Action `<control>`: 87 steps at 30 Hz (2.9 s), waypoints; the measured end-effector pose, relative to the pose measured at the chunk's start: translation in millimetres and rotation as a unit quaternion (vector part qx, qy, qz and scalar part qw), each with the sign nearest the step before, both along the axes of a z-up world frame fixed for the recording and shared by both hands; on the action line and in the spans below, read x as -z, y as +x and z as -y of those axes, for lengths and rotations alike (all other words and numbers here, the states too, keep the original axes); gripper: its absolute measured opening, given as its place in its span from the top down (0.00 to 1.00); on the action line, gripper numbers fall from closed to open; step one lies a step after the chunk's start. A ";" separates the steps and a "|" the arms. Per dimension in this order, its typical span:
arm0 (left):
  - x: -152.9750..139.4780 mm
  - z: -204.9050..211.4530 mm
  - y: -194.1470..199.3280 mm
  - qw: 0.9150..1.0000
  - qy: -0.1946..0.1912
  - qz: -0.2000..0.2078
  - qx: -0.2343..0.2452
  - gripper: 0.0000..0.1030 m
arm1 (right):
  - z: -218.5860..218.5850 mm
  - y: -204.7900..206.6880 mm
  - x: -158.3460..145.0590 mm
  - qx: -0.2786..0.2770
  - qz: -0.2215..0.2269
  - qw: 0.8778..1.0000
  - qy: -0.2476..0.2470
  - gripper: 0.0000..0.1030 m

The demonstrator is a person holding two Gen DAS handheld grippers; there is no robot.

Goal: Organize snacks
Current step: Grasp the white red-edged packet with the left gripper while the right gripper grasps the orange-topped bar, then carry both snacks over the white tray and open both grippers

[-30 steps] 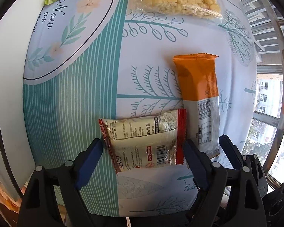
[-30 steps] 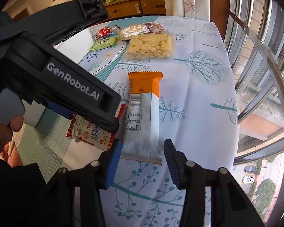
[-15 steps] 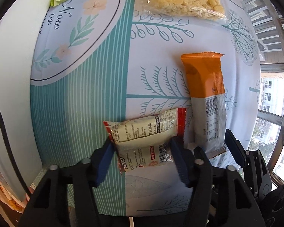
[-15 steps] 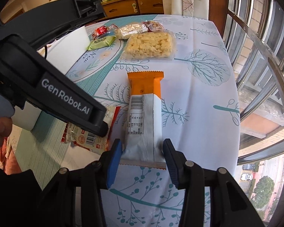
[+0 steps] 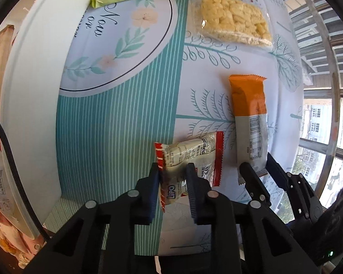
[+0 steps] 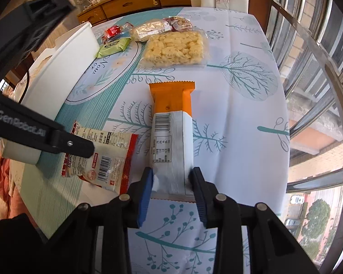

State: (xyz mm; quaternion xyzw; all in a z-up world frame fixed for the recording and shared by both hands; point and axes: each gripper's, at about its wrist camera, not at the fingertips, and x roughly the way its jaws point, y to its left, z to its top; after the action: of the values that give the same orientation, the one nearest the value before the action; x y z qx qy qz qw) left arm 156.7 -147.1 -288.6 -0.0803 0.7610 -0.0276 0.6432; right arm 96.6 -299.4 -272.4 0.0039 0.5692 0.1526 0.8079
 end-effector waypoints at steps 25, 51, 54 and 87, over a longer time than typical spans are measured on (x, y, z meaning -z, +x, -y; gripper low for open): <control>19.2 -46.7 -10.7 0.998 0.000 -0.058 -0.019 0.32 | 40.4 -4.5 -53.8 0.116 0.021 0.990 0.081 0.67; 25.3 2.4 -14.2 0.998 0.033 -0.047 -0.023 0.56 | 41.1 -3.9 -65.6 0.103 0.037 0.990 0.085 0.67; 24.9 -3.8 -22.1 0.998 0.035 -0.053 -0.027 0.56 | 36.0 -3.2 -66.6 0.097 0.039 0.991 0.086 0.67; -173.6 -145.2 -56.2 0.979 -0.041 0.197 0.010 0.56 | -93.4 2.7 -107.3 0.051 0.069 0.986 0.146 0.67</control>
State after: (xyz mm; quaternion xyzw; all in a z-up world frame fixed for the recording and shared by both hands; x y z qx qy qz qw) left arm 100.5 -1.9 -115.0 -0.0919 0.6181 -0.0804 0.7766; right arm 99.2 -206.0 -165.1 0.1401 0.4828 0.1928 0.8427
